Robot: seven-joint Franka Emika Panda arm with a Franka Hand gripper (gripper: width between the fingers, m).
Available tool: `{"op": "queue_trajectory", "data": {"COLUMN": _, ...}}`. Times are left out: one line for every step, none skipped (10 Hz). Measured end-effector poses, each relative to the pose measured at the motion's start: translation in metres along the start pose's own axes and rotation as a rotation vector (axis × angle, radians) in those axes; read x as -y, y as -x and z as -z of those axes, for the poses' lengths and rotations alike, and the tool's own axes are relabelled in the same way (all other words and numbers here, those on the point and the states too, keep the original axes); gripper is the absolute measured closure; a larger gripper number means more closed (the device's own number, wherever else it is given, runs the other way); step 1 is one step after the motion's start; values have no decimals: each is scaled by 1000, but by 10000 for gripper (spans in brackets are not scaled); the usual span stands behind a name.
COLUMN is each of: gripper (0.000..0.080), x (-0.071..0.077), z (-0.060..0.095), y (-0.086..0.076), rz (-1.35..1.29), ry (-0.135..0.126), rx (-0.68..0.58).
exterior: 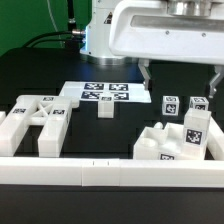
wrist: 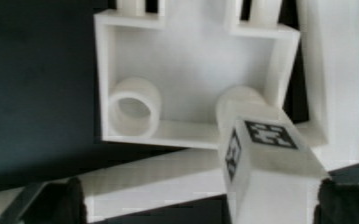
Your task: Assemble chair
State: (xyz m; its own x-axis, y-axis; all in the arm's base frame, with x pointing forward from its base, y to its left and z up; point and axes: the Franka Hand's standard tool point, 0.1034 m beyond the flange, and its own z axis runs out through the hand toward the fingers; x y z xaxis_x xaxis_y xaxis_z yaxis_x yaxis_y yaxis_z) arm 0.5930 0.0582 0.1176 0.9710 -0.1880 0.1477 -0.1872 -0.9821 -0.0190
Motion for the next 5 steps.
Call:
{"op": "queue_trajectory", "data": {"gripper": 150, "x": -23, "z": 6, "y": 12, "rz": 91, "ry": -20, "rx": -14}}
{"op": "queue_trajectory", "data": {"gripper": 150, "x": -53, "z": 4, "y": 27, "rz": 130, "ry": -26, "rx": 1}}
{"op": "queue_trajectory", "data": {"gripper": 150, "x": -70, "z": -5, "y": 34, "rz": 140, "ry": -13, "rx": -17}}
{"op": "queue_trajectory", "data": {"gripper": 150, "x": -69, "z": -6, "y": 37, "rz": 131, "ry": -14, "rx": -9}}
{"op": "queue_trajectory", "data": {"gripper": 150, "x": -69, "z": -6, "y": 36, "rz": 131, "ry": -14, "rx": -10}}
